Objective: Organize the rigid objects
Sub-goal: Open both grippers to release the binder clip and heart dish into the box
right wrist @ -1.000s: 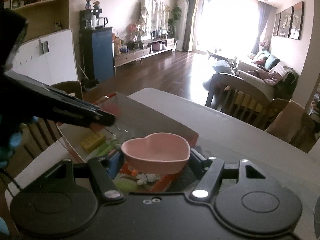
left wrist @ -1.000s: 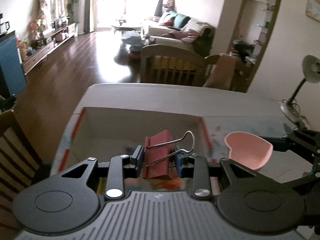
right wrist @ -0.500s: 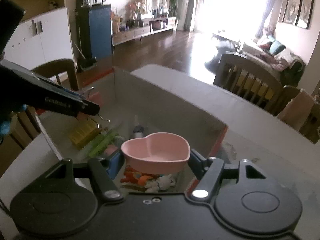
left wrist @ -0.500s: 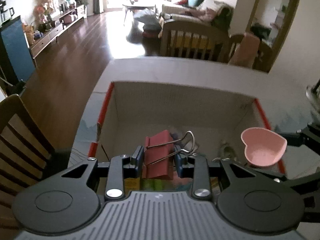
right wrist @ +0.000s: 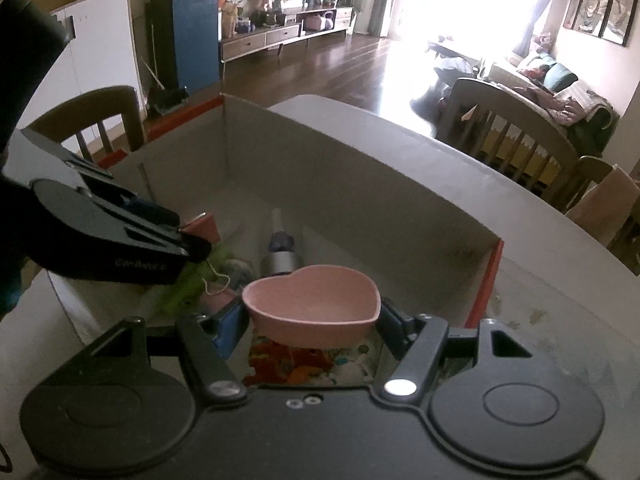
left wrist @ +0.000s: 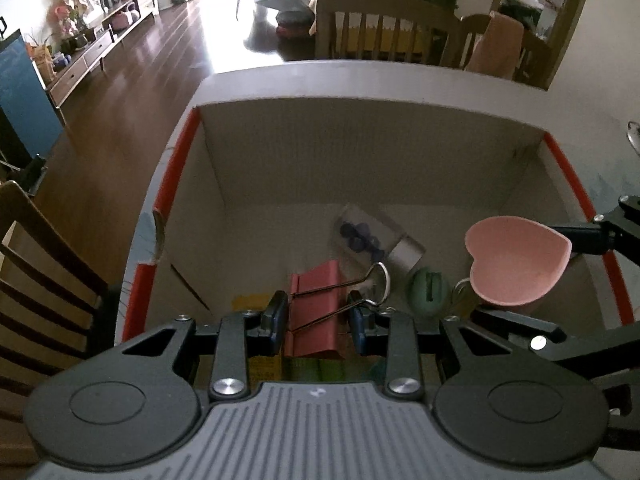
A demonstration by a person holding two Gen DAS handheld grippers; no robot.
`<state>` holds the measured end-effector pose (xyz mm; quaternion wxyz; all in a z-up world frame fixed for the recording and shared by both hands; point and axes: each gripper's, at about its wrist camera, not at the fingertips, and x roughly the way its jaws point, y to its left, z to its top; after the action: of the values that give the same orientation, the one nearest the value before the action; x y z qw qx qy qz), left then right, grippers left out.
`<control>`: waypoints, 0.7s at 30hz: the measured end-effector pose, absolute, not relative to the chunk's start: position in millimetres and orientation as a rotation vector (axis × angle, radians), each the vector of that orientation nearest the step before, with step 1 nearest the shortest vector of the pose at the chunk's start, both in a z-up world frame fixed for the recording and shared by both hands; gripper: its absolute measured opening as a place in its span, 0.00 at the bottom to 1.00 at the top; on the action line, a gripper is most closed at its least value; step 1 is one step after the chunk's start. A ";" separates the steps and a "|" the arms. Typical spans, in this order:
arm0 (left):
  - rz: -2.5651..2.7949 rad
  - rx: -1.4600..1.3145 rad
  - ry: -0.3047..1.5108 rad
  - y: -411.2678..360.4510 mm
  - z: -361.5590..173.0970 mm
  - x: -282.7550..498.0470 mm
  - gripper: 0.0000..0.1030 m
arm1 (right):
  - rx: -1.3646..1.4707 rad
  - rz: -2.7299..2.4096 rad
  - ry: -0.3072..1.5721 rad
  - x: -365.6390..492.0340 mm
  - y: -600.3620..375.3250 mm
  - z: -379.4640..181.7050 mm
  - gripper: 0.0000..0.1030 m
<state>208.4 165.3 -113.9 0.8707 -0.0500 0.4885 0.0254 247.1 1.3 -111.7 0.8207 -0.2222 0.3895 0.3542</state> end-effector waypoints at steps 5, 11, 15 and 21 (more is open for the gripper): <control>0.047 -0.115 1.053 167.6 -126.0 208.7 0.31 | -0.492 0.747 0.851 246.7 3.5 -116.8 0.66; 0.049 -0.114 1.066 168.9 -128.3 208.3 0.30 | -0.494 0.752 0.872 248.3 4.1 -117.5 0.67; 0.068 -0.115 1.070 169.5 -126.1 204.3 0.31 | -0.486 0.751 0.869 246.1 1.9 -116.3 0.71; 0.068 -0.115 1.053 164.9 -118.8 202.3 0.31 | -0.470 0.765 0.863 241.4 -5.4 -108.9 0.75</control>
<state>202.3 164.9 -118.8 0.8624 -0.0550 0.5022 0.0324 241.4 -5.4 -108.9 0.8123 -0.2203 0.4039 0.3584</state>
